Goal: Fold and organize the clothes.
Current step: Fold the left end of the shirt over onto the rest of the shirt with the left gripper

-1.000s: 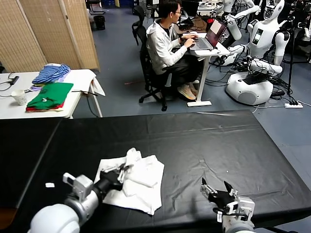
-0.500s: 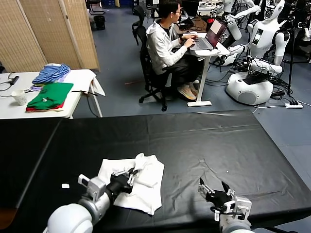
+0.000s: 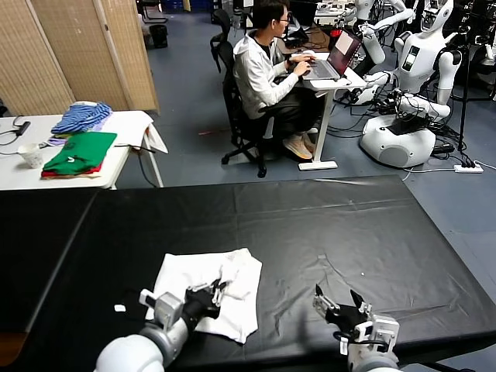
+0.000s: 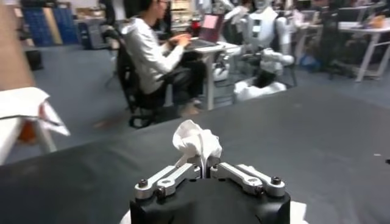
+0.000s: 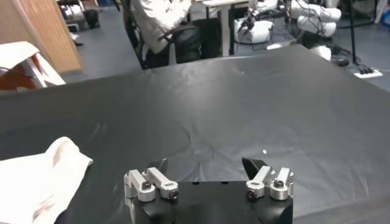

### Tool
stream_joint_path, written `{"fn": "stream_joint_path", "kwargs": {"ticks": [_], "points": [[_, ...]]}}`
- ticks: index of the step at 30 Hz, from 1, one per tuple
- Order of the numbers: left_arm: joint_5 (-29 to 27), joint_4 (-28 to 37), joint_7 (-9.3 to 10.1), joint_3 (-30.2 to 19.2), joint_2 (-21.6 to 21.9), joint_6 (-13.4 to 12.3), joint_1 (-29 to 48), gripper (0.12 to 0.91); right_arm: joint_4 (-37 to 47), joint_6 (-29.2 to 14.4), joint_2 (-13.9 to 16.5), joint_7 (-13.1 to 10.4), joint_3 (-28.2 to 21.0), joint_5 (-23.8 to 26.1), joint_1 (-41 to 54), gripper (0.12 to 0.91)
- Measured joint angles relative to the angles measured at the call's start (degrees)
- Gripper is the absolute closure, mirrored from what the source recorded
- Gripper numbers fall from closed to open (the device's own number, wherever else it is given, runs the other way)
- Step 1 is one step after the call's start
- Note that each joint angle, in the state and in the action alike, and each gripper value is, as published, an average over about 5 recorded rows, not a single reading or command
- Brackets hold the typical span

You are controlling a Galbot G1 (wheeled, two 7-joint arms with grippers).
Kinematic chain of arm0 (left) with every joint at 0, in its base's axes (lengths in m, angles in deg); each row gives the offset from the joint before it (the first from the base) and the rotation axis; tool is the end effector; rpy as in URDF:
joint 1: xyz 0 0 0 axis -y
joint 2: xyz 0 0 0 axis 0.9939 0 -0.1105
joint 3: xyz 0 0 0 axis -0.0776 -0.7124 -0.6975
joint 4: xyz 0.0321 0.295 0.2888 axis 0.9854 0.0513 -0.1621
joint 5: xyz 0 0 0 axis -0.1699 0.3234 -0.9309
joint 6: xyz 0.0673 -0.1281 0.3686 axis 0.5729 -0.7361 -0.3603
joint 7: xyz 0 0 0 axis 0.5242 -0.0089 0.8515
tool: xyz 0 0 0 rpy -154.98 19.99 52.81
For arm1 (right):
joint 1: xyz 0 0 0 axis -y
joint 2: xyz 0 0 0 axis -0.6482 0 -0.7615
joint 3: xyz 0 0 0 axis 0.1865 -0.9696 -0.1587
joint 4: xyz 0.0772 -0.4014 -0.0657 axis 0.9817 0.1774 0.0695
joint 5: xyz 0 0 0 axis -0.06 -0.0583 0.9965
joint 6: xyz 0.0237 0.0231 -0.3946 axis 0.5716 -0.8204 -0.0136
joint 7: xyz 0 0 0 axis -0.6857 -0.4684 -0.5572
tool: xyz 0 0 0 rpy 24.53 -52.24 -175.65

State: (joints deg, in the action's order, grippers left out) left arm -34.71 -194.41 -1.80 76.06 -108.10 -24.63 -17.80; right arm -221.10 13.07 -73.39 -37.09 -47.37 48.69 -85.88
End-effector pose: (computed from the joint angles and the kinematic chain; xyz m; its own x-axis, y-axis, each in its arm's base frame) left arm 0.1874 -0.0135 -0.2866 -0.7584 0.4138 0.5035 0.4586 0.8878 -0.0388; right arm 0.1425 0.0125 -0.2563 -0.8327 0.0486 0.5516 0.1376 0.9831 0.1211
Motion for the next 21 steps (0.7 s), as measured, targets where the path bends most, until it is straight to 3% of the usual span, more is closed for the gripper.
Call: {"fn": "stream_joint_path", "kwargs": {"ticks": [11,16,19,21], "points": [[2.1,-1.7,-0.73,-2.6,-0.9,-0.5,-1.3,0.844,0.0,0.0,-0.1,0.0,-1.2,0.0,0.1,0.118],[4.4,-2.4,-1.99,-2.8,-1.2,-1.4,-2.1,0.840,0.2,0.0,-0.2,0.2,-1.7,0.0,0.5,0.118],[8.9,-3.7,-2.12,-2.1,-1.1,-3.3,-2.9,0.735,0.3,0.0,-0.1,0.2,-1.8,0.0,0.6,0.118],[11.3,-4.8,-1.97,-1.2,-0.8,-3.9,-3.5,0.600,0.3,0.0,-0.1,0.2,-1.8,0.0,0.5,0.118]]}}
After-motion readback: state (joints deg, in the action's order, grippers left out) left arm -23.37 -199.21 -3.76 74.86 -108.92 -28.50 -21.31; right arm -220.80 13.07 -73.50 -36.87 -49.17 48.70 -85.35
